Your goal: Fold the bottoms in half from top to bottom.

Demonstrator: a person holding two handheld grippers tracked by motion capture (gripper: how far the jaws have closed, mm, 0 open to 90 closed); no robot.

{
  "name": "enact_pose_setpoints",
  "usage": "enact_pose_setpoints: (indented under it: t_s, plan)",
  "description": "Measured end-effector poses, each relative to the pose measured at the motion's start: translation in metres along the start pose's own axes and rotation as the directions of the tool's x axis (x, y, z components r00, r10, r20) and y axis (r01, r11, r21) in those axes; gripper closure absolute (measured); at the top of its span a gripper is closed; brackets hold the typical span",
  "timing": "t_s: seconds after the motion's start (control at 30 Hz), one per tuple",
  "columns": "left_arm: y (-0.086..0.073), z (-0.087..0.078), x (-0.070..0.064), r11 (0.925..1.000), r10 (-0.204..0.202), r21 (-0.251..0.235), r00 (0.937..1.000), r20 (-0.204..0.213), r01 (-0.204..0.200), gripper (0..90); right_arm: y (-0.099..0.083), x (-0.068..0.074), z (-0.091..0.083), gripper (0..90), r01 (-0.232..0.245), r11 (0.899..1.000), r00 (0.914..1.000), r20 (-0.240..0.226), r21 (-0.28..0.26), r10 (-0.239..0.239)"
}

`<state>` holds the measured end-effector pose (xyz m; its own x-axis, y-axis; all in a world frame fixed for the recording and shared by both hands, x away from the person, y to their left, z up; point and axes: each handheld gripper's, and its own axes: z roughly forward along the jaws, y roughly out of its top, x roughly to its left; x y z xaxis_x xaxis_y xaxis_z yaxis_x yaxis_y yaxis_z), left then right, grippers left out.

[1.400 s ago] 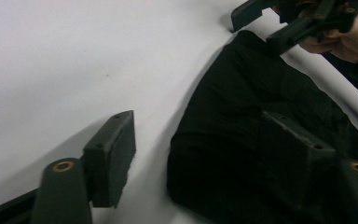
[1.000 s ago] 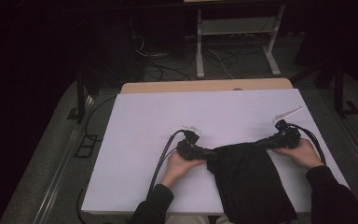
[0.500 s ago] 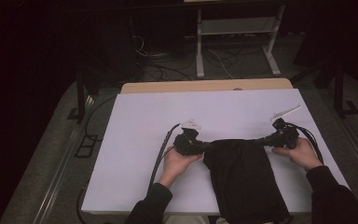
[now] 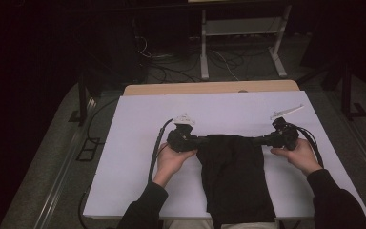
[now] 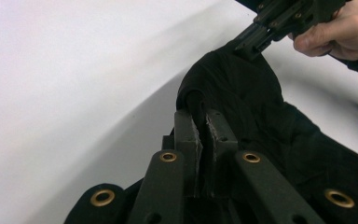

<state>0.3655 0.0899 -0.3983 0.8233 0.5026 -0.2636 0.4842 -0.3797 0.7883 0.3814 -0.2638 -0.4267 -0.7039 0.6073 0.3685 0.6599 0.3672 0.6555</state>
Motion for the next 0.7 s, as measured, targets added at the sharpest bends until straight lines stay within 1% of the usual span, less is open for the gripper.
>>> enact_pose_setpoints:
  t_s: [0.07, 0.2, 0.3, 0.4, 0.47, 0.6, 0.7]
  plan:
    - [0.003, -0.002, 0.0, 1.0, 0.009, 0.001, 0.9999, -0.008, -0.009, 84.2, 0.002, 0.002, 0.001, 83.9, -0.014, 1.0, 0.9999, 0.007, -0.004, 0.014]
    - [0.01, -0.008, 0.001, 0.9997, 0.023, 0.0, 0.9994, -0.025, -0.023, 84.4, 0.006, 0.005, 0.001, 83.9, -0.034, 0.999, 0.9993, 0.014, -0.031, 0.035]
    - [0.015, -0.012, 0.003, 0.9994, 0.033, -0.005, 0.9988, -0.037, -0.033, 84.5, 0.01, 0.008, 0.001, 84.0, -0.025, 0.999, 0.9994, 0.021, -0.041, 0.026]
    - [0.018, -0.014, 0.006, 0.9993, 0.027, -0.026, 0.9985, -0.047, -0.029, 84.5, 0.015, 0.011, 0.001, 84.0, -0.01, 0.999, 0.9994, 0.031, -0.048, 0.012]
    - [0.021, -0.015, 0.009, 0.9991, 0.029, -0.027, 0.9977, -0.061, -0.031, 84.6, 0.021, 0.011, -0.001, 83.9, -0.002, 0.998, 0.9994, 0.035, -0.056, 0.004]
    - [0.028, -0.02, 0.014, 0.9987, 0.03, -0.039, 0.9967, -0.076, -0.033, 84.6, 0.032, 0.011, -0.001, 83.9, 0.011, 0.998, 0.9989, 0.047, -0.064, -0.008]
    - [0.033, -0.024, 0.02, 0.9982, 0.035, -0.046, 0.9952, -0.092, -0.039, 84.6, 0.043, 0.009, 0.0, 83.9, 0.017, 0.998, 0.9978, 0.065, -0.066, -0.013]
